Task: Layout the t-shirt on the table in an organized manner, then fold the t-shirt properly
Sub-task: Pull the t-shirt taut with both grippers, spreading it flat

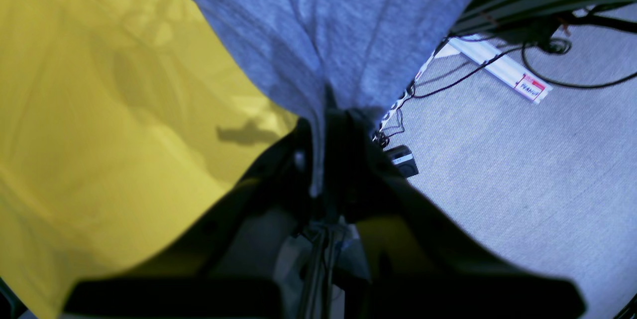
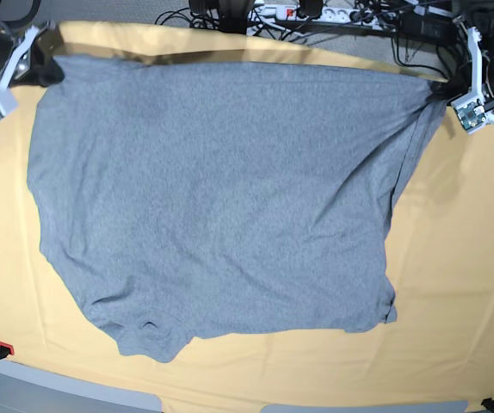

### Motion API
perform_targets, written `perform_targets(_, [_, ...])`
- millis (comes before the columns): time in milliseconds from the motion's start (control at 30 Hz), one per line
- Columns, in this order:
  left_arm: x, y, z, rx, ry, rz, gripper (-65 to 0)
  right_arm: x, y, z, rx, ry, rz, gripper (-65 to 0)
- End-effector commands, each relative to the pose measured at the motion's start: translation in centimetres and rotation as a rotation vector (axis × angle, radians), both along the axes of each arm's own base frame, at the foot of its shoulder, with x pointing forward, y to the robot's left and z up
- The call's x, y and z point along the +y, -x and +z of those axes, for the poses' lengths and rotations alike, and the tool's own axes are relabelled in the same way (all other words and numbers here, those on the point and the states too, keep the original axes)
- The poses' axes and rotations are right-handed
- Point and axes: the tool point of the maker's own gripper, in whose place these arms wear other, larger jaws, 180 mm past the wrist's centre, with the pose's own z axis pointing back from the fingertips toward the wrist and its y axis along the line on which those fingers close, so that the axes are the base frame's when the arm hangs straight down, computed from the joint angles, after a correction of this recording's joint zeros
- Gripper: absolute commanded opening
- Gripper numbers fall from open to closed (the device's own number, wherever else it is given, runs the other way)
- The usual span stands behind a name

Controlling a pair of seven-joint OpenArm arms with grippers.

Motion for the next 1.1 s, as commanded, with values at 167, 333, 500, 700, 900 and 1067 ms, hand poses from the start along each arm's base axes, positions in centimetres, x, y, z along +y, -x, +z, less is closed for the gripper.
perform_targets(167, [1.7,-0.9,0.4,-0.029,-0.097,-0.006,-65.0,0.6,0.2,0.8,-0.022,0.012,0.028,-65.0])
perform_targets(333, [6.7,-2.4,0.2,-0.076,-0.211,0.194,-65.0,0.8,0.3,0.6,-0.021,0.004,0.019,-65.0])
perform_targets(500, [9.7,-2.3,-1.1,-0.059,-0.163,0.392,-65.0,0.8,0.3,0.6,-0.022,0.002,0.02,-65.0])
perform_targets(700, [7.6,-0.3,-3.0,0.057,0.02,0.365,-65.0,0.8,0.3,0.6,-0.021,0.003,0.019,-65.0])
perform_targets(900, [1.0,0.0,-0.6,0.094,0.411,0.284,-65.0,0.8,0.4,0.6,-0.021,0.002,0.019,-65.0])
perform_targets(1067, [0.9,0.0,-0.5,0.095,0.418,0.281,-65.0,0.8,2.3,-0.1,0.045,0.005,0.019,-65.0])
